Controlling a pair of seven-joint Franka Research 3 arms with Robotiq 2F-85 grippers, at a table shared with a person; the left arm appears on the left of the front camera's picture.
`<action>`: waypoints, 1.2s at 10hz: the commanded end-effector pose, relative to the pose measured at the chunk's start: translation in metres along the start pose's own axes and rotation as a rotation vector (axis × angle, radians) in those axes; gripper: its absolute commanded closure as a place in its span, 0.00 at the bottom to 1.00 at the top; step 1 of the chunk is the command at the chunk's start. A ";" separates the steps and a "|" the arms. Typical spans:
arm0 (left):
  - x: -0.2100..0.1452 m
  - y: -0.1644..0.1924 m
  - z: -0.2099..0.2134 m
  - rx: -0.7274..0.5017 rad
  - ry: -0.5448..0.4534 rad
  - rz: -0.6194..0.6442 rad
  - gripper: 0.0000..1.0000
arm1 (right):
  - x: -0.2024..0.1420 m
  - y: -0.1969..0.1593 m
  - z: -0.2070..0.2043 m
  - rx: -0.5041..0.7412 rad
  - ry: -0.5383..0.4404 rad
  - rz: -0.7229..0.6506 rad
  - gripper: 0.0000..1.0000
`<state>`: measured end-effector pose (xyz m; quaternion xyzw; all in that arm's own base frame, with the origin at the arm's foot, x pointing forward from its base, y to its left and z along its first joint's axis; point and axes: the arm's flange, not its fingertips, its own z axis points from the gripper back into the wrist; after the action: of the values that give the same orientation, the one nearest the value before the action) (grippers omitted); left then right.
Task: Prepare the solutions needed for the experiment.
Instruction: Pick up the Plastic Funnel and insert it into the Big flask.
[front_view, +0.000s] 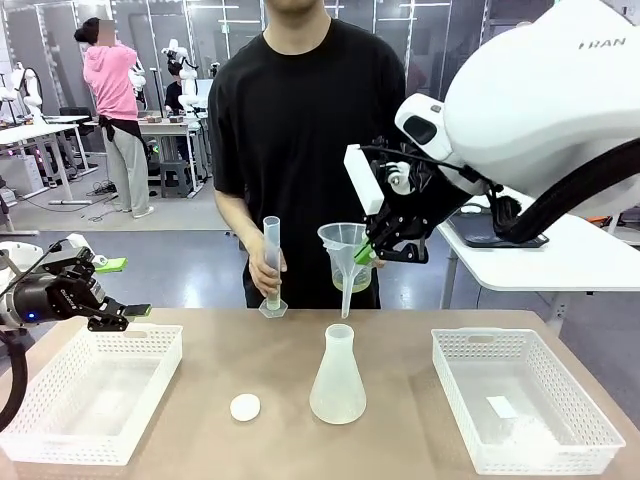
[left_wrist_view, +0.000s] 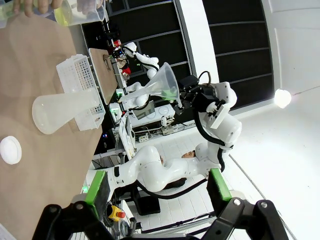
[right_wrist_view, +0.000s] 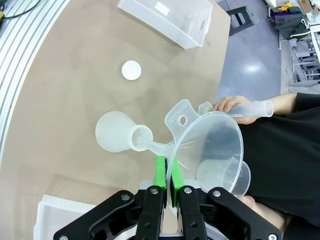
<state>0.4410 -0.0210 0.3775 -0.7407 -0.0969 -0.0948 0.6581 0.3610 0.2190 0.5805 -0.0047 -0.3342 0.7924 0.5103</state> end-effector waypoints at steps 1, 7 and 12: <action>0.000 -0.003 -0.002 -0.008 -0.008 -0.005 0.00 | -0.001 0.010 -0.005 -0.032 0.008 0.004 0.95; 0.000 -0.003 -0.002 -0.008 -0.008 -0.005 0.00 | -0.006 0.021 -0.027 -0.036 0.004 -0.035 0.95; 0.000 -0.003 -0.002 -0.008 -0.008 -0.005 0.00 | -0.006 0.021 -0.043 -0.032 0.006 -0.037 0.95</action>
<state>0.4410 -0.0210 0.3775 -0.7407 -0.0968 -0.0948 0.6581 0.3612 0.2287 0.5413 -0.0126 -0.3358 0.7861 0.5188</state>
